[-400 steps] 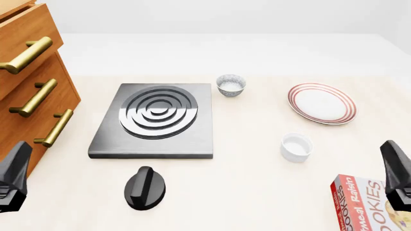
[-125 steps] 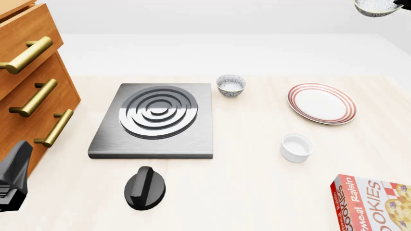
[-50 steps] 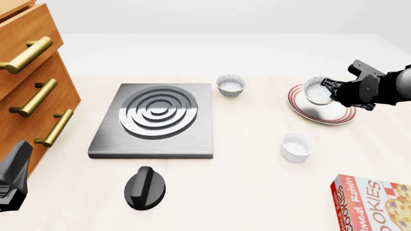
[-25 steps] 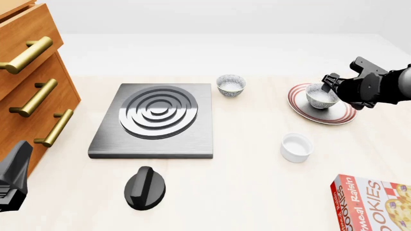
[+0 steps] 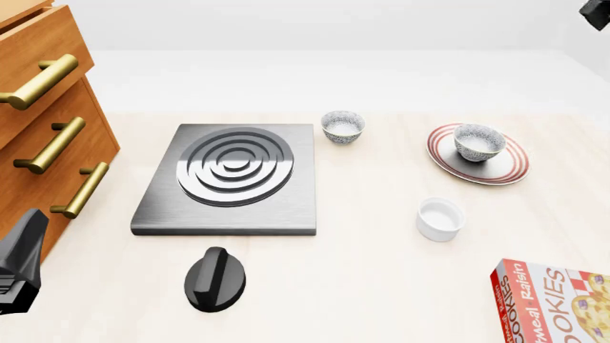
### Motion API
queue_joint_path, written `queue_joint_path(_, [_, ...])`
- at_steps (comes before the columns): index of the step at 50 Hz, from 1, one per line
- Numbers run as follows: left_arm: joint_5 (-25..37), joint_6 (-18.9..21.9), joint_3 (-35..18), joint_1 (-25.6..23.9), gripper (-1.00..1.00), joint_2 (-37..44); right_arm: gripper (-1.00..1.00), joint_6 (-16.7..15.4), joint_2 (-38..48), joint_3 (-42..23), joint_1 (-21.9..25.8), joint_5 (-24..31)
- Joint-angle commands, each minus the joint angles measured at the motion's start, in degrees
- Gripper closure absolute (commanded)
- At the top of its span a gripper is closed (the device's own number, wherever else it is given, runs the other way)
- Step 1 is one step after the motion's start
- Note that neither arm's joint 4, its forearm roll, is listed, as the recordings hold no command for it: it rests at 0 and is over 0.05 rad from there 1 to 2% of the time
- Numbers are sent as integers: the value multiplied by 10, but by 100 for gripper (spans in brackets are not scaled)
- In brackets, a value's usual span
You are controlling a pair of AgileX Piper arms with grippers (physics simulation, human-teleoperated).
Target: Pick the akita bowl next to the cookies box and place it on the plate.
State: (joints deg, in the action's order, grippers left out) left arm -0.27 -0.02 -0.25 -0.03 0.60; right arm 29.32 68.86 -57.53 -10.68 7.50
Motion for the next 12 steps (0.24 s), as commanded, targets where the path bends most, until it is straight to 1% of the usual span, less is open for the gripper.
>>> queue_joint_path(1, [0, 0, 0, 0, -100, 0, -100, -10, -246, 9, -26, 109])
queue_joint_path(4, [0, 0, 0, 0, -100, 0, -100, -2, -255, 4, -16, 118])
queue_joint_path(5, [0, 0, 0, 0, -100, 0, -100, -14, -261, -9, -19, 126])
queue_joint_path(6, [0, 0, 0, 0, -100, 0, -100, -18, -261, -15, -17, 129])
queue_joint_path(12, [0, 0, 0, 0, -100, 0, -100, -17, -253, -25, -14, 128])
